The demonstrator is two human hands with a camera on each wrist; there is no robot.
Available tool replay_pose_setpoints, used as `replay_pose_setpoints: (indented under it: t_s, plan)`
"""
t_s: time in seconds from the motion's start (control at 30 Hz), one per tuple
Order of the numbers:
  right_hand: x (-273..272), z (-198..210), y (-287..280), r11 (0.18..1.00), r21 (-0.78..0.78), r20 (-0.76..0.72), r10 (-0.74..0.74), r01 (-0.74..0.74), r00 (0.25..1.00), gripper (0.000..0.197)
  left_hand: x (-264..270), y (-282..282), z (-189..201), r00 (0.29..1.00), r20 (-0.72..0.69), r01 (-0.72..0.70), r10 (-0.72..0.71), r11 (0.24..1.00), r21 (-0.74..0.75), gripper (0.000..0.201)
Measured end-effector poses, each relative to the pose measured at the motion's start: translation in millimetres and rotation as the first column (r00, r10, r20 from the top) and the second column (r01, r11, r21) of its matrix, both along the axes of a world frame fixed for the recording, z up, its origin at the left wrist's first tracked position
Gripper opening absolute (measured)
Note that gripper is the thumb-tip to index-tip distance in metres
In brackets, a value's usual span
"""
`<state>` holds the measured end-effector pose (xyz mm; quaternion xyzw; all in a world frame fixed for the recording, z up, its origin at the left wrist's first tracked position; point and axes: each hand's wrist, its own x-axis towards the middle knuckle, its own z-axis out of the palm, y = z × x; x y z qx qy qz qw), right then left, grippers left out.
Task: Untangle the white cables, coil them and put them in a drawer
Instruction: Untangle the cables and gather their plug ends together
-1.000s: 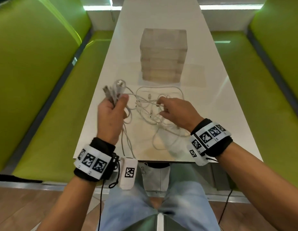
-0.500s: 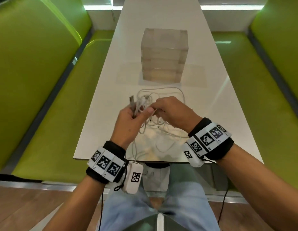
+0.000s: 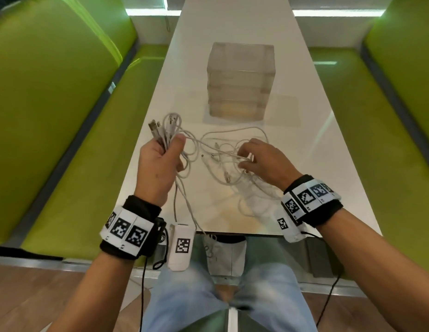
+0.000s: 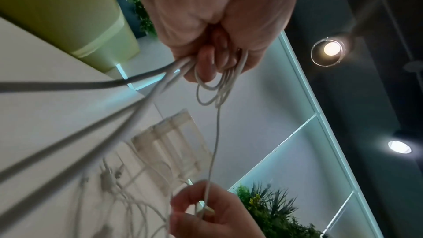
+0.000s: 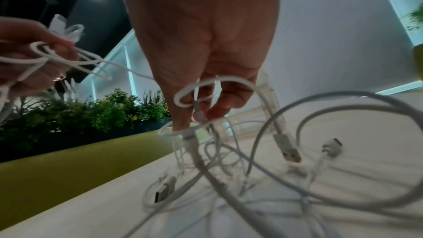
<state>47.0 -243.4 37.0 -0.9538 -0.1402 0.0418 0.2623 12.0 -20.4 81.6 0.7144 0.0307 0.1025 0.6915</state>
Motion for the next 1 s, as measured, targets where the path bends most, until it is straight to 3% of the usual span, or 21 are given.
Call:
replay_pose_setpoints:
  t_s: [0.13, 0.2, 0.3, 0.43, 0.57, 0.7, 0.8, 0.9, 1.0]
  plan:
    - [6.1, -4.3, -17.7, 0.993, -0.112, -0.058, -0.046, 0.039, 0.997, 0.006, 4.8, 25.6, 4.7, 0.974, 0.035, -0.211, 0.223, 0.954, -0.213, 0.036]
    - [6.3, -5.7, -28.7, 0.995, -0.085, -0.103, -0.069, 0.06, 0.992, 0.013, 7.2, 40.1, 8.6, 0.963, 0.039, -0.245, 0.266, 0.929, -0.278, 0.036]
    - [3.0, 1.2, -26.4, 0.999, 0.001, -0.103, -0.05, 0.05, 0.993, 0.015, 3.7, 41.1, 4.0, 0.986, 0.047, -0.152, 0.159, 0.981, -0.122, 0.026]
    - [-4.3, 20.4, -8.6, 0.991, 0.122, -0.023, -0.044, 0.047, 0.999, 0.012, -4.2, 23.8, -8.5, 0.999, -0.027, -0.021, 0.02, 1.0, -0.014, 0.04]
    - [-10.7, 39.2, -6.6, 0.993, -0.105, -0.144, 0.031, -0.046, 0.989, 0.017, -12.4, 14.4, -12.4, 0.998, -0.063, 0.018, -0.019, 1.0, -0.017, 0.034]
    - [-20.2, 63.4, -14.4, 0.959, -0.276, -0.288, -0.012, -0.071, 0.957, 0.018, -17.4, 10.5, -14.2, 0.996, -0.084, 0.04, -0.037, 0.999, 0.032, 0.035]
    - [-29.1, 85.3, -18.4, 0.955, -0.296, -0.214, -0.032, -0.034, 0.976, 0.019, -19.6, 10.0, -14.5, 0.992, -0.095, 0.094, -0.088, 0.994, 0.063, 0.036]
    - [-37.0, 93.1, -11.5, 0.997, -0.08, -0.004, 0.016, -0.016, 1.0, 0.029, -23.0, 9.8, -12.1, 0.978, -0.107, 0.185, -0.177, 0.98, 0.071, 0.034]
    - [-42.3, 85.5, 11.2, 0.977, 0.123, -0.028, 0.177, -0.173, 0.984, 0.057, -29.4, 7.3, -7.1, 0.948, -0.129, 0.304, -0.292, 0.949, 0.084, 0.03]
